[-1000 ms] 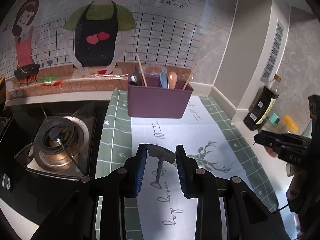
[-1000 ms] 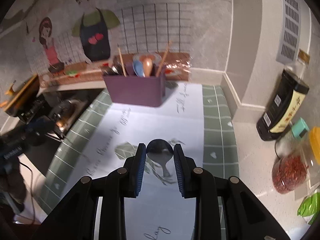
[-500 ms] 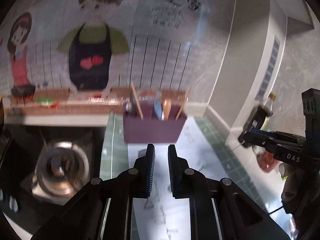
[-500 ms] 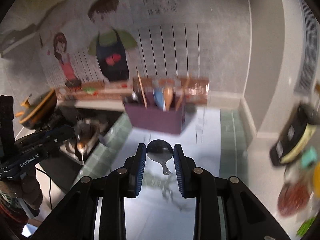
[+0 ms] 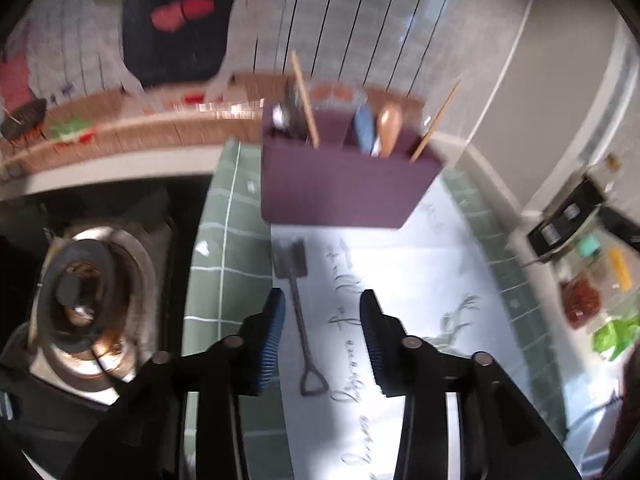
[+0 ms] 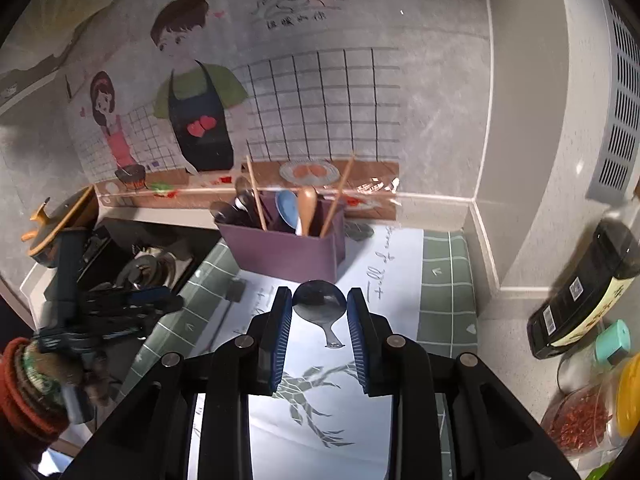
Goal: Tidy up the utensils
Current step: 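Lift the black spatula and smiley spoon up toward the purple caddy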
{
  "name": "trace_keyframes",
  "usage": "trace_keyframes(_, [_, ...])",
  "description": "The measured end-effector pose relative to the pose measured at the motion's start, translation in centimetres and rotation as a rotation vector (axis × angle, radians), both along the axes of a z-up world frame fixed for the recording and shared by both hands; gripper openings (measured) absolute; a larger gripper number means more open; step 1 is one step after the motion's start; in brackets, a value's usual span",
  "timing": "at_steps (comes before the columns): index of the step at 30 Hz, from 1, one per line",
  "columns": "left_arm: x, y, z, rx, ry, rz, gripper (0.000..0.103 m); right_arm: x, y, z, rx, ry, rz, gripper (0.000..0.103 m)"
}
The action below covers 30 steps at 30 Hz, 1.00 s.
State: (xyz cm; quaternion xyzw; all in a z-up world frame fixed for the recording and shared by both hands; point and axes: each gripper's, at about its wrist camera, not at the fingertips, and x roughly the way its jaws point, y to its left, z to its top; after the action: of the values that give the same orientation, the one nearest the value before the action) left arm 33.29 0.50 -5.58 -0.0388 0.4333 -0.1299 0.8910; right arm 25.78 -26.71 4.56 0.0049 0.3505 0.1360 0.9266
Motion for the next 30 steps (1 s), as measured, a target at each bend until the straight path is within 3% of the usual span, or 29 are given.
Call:
trace_keyframes(5, [4.7, -1.4, -4.0, 0.028, 0.045, 0.072, 0.040, 0.9, -0.2, -2.1, 0.017, 0.030, 0.003, 0.026])
trace_keyframes(8, [7.0, -2.4, -4.9, 0.062, 0.052, 0.089, 0.040, 1.4, 0.2, -3.4, 0.020, 0.050, 0.012, 0.026])
trace_keyframes(11, [8.6, -3.6, -5.8, 0.144, 0.058, 0.090, 0.040, 1.8, 0.6, -4.1, 0.030, 0.062, 0.020, 0.026])
trace_keyframes(16, [9.6, -4.2, -6.7, 0.191, 0.077, 0.113, 0.040, 1.9, 1.2, -4.8, 0.038, 0.072, 0.028, 0.026])
trace_keyframes(22, [9.7, -3.8, -6.9, 0.158, 0.106, 0.132, 0.039, 1.5, 1.7, -5.1, 0.030, 0.078, 0.025, 0.026])
trace_keyframes(25, [9.3, -3.3, -7.1, 0.138, 0.105, 0.138, 0.033, 1.1, 2.0, -5.1, 0.023, 0.076, 0.020, 0.026])
trace_keyframes(30, [5.7, -1.8, -6.2, 0.029, 0.064, 0.093, 0.033, 0.2, 2.4, -4.7, 0.019, 0.069, 0.027, 0.026])
